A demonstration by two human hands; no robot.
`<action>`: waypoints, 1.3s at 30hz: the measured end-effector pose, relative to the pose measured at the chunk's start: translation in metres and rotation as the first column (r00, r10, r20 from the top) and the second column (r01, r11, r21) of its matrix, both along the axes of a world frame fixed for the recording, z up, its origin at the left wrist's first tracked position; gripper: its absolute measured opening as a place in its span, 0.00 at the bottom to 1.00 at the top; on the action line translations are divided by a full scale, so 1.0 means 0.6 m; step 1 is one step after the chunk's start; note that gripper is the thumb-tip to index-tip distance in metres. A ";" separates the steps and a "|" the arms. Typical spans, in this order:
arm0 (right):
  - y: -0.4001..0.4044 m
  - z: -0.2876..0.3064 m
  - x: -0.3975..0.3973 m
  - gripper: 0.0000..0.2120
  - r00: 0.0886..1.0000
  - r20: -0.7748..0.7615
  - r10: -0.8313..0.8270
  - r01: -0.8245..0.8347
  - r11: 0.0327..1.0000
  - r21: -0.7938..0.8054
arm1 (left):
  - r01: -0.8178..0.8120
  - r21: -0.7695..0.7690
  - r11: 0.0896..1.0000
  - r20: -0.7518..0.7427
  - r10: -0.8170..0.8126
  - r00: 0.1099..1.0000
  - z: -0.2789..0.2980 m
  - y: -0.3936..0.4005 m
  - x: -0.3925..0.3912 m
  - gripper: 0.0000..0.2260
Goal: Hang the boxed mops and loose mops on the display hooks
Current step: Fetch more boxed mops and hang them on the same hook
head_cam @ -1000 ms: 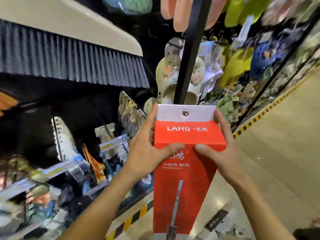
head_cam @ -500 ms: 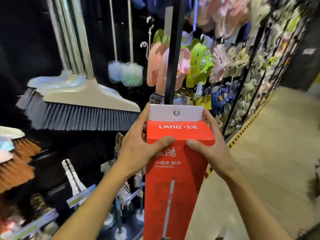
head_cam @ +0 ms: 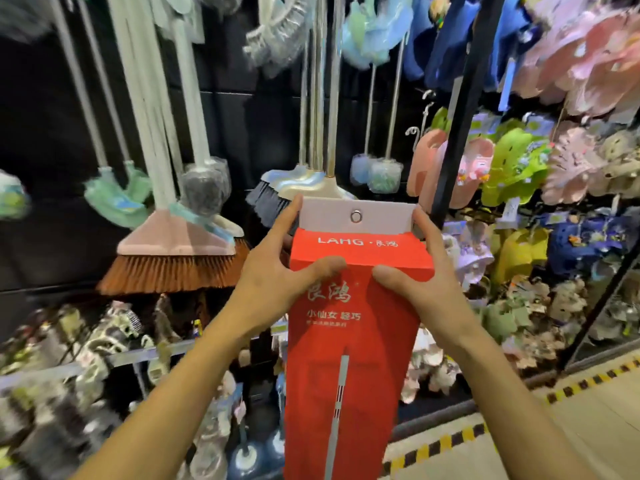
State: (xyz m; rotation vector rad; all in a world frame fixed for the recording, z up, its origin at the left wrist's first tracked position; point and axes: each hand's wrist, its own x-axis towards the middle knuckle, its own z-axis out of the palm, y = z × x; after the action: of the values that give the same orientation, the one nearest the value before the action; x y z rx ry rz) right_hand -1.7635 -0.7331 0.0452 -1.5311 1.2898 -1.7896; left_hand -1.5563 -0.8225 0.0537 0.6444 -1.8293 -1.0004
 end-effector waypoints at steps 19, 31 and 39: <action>-0.078 0.080 0.584 0.46 0.809 -0.071 0.584 -0.588 0.808 -0.051 | -0.614 -0.018 0.789 -0.131 0.607 0.784 0.045 0.143 0.603 0.47; -0.091 0.098 1.075 0.50 0.621 -0.064 0.781 -0.784 0.615 -0.090 | -0.807 -0.037 0.589 -0.172 0.792 0.586 0.082 0.237 1.052 0.47; -0.137 0.107 1.332 0.46 0.511 -0.075 0.856 -0.858 0.502 -0.111 | -0.891 0.022 0.454 -0.197 0.875 0.442 0.093 0.244 1.264 0.46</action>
State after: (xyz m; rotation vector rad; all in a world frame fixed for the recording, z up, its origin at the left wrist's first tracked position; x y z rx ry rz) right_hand -0.9641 -0.8153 0.1096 -1.7857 0.2167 -1.1707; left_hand -0.7977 -0.6760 0.1092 1.2415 -1.0545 -0.2172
